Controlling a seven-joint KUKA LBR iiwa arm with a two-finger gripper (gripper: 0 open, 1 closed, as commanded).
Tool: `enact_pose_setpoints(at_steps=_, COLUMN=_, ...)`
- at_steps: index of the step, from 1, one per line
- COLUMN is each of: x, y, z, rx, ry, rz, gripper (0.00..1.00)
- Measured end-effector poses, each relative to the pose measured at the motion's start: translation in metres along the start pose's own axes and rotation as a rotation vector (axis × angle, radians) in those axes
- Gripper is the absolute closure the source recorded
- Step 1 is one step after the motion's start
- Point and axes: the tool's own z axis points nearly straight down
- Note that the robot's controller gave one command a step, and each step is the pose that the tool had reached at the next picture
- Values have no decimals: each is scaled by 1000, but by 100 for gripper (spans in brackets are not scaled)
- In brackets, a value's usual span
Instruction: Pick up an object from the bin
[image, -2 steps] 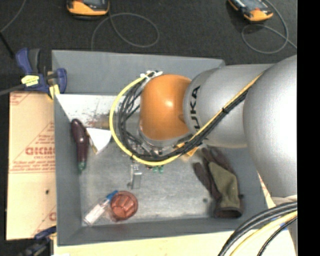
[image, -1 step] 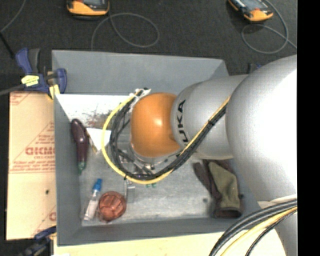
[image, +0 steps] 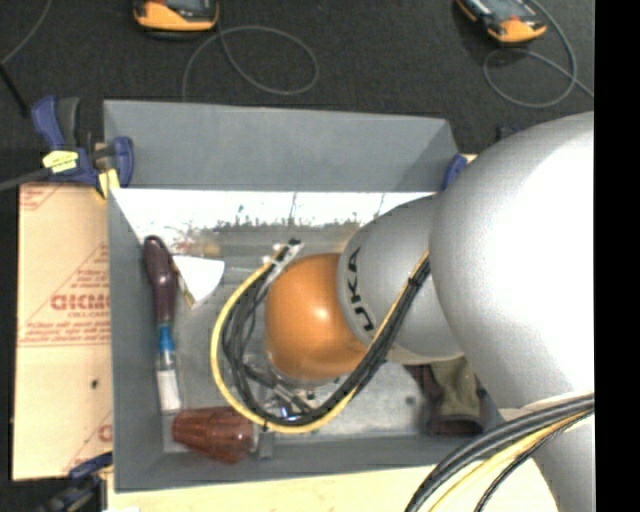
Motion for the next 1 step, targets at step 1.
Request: enact_pose_setpoints(at_steps=1, x=-25, y=54, z=4, rx=2, ry=-4, rz=4, gripper=100)
